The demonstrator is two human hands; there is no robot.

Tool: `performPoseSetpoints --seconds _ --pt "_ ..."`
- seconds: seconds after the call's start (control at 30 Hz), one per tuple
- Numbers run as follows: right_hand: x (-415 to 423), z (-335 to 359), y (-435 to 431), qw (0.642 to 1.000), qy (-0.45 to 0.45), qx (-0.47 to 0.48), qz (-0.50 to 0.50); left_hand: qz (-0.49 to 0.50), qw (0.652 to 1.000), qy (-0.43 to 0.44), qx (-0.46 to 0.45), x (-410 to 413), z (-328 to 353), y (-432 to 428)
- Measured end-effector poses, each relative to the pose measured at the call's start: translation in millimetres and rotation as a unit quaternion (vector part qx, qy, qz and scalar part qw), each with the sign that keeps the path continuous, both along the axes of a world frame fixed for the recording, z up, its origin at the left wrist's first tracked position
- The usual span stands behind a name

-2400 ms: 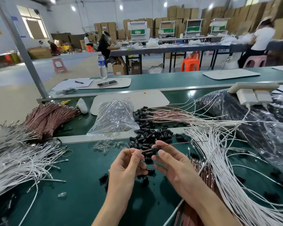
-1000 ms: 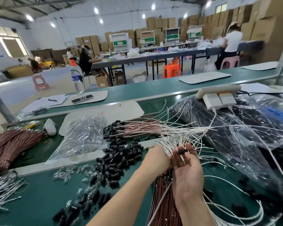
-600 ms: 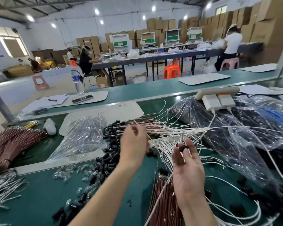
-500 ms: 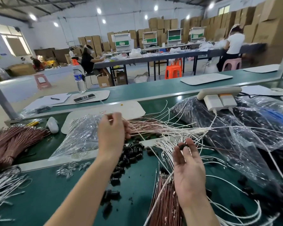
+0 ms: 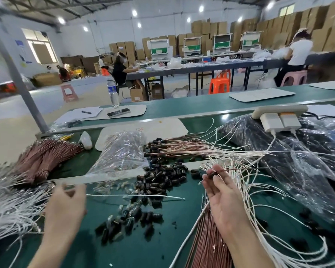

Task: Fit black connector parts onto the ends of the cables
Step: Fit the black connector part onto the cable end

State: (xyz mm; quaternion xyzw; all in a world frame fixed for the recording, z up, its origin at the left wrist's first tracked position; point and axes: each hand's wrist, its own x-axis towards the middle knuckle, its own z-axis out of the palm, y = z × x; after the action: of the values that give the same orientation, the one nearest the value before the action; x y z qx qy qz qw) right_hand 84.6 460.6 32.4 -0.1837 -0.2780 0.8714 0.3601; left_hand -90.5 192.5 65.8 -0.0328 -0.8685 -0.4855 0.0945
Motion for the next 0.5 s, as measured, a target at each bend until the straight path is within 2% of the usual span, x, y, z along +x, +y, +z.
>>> performPoseSetpoints --seconds 0.07,0.17,0.23,0.37,0.5 --pt "-2 -1 -1 1.0 -0.01 0.005 0.008 -0.095 0.986 0.098 -0.093 31 -7 14" --pt "-5 -2 -4 0.999 -0.033 0.023 0.017 -0.251 0.931 0.159 -0.212 66 -24 49" --pt "-5 -2 -6 0.998 -0.039 0.036 0.022 -0.265 0.902 0.185 -0.287 75 -37 68" --pt "-5 -3 -8 0.997 -0.042 0.063 0.022 -0.234 0.868 0.174 -0.403 85 -40 83" --pt "-5 -3 -9 0.996 -0.043 0.074 0.024 -0.232 0.84 0.219 -0.438 75 -50 80"
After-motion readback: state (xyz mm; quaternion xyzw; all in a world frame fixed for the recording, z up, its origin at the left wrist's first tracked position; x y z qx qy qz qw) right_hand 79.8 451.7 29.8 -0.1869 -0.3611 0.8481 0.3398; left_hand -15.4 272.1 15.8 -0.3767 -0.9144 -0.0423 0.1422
